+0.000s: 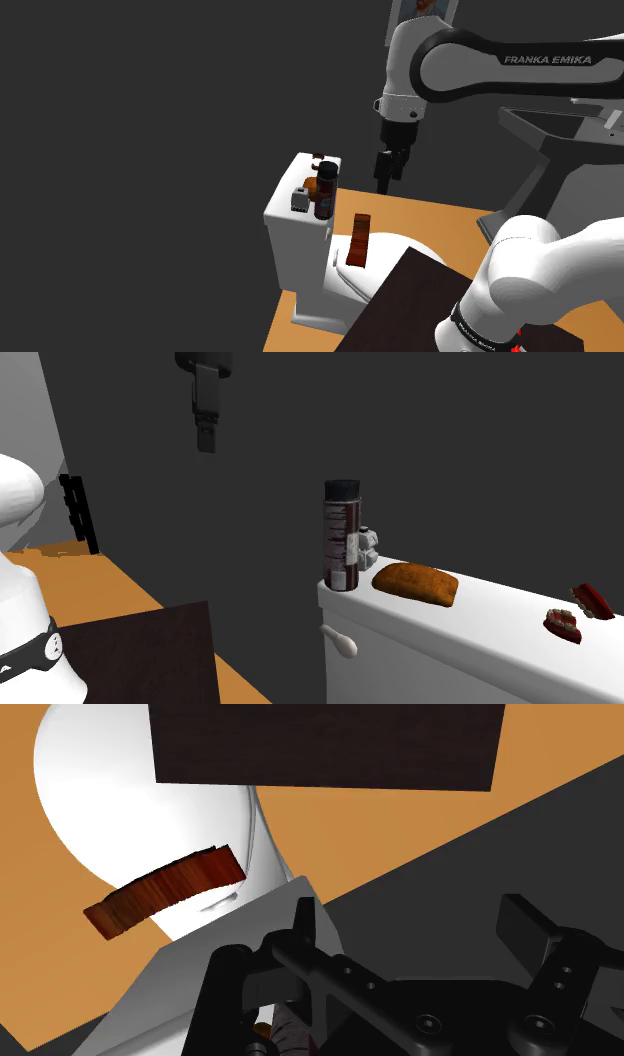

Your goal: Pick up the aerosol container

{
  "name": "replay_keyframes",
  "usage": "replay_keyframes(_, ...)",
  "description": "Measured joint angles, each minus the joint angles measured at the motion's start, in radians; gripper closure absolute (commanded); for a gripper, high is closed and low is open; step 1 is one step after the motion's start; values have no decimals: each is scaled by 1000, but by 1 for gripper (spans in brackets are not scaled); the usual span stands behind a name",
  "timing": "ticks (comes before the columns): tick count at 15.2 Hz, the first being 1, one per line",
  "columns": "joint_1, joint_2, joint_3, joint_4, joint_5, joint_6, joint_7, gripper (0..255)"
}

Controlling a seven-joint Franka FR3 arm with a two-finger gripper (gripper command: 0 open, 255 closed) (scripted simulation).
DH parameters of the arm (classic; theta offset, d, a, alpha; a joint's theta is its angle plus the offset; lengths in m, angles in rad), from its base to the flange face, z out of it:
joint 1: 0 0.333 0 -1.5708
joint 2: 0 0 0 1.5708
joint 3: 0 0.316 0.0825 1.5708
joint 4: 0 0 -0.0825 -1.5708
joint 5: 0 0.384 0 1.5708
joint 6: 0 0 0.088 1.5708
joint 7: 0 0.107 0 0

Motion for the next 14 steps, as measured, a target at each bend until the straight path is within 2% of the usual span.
replay_keyframes(2, 0, 18, -5, 10, -5, 11, -10, 0)
replay_keyframes(6, 3, 140, -30, 55, -27, 109, -76, 0)
replay_keyframes(12, 9, 340, -71, 159, -50, 246, -189, 0)
replay_keyframes(14, 12, 418, -84, 228, -52, 269, -227, 0)
